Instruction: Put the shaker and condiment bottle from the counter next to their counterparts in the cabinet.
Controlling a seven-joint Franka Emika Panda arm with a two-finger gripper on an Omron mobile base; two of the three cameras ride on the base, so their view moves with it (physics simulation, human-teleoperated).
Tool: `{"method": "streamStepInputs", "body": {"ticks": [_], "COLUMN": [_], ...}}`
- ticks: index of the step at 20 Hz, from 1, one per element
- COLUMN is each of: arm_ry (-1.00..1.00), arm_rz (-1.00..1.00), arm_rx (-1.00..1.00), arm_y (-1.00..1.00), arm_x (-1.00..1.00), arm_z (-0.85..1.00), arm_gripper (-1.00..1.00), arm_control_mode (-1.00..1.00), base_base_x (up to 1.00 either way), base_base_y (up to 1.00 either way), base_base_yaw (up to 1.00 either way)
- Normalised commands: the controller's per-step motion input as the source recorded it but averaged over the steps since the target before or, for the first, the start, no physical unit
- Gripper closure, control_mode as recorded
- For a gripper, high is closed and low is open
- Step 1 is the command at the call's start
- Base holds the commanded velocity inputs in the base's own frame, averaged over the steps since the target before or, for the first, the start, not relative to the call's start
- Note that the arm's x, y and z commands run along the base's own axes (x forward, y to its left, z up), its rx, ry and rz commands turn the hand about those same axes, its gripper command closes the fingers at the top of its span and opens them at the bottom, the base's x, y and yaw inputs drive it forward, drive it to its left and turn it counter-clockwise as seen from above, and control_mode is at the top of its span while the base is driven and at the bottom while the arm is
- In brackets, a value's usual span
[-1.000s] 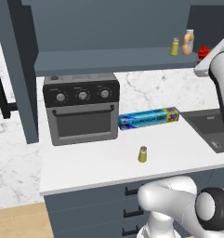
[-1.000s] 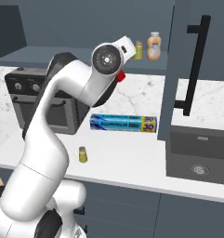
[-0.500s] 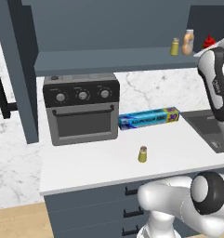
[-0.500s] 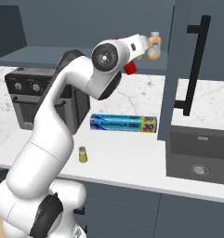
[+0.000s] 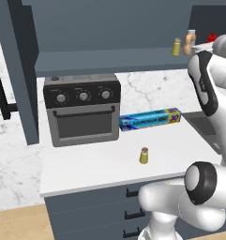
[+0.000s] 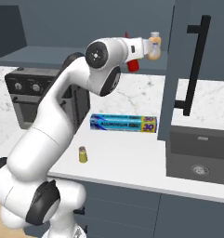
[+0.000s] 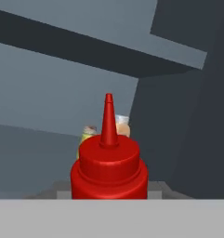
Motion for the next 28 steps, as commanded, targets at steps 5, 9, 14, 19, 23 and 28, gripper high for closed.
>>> {"method": "streamStepInputs", "body": {"ticks": [5, 9, 14, 19, 23, 28], "arm_ry": [-0.08, -0.13, -0.04, -0.01, 0.00, 0.00], "arm_rz": [-0.07, -0.02, -0.02, -0.04, -0.02, 0.00], "arm_rx": [0.05, 0.00, 0.00, 0.00, 0.00, 0.03], "arm_y": [-0.07, -0.12, -0.19, -0.12, -0.01, 0.00], "arm_x": [0.41, 0.23, 0.23, 0.17, 0.14, 0.17], "arm_z": [0.00, 0.00, -0.11, 0.00, -0.04, -0.11], "arm_gripper": [1.00, 1.00, 1.00, 1.00, 1.00, 1.00], "arm_control_mode": [-1.00, -1.00, -1.00, -1.00, -1.00, -1.00], "base_base_x": [0.00, 0.00, 0.00, 0.00, 0.00, 0.00], "base_base_y": [0.00, 0.00, 0.00, 0.00, 0.00, 0.00], "base_base_yaw": [0.00, 0.00, 0.00, 0.00, 0.00, 0.00]}}
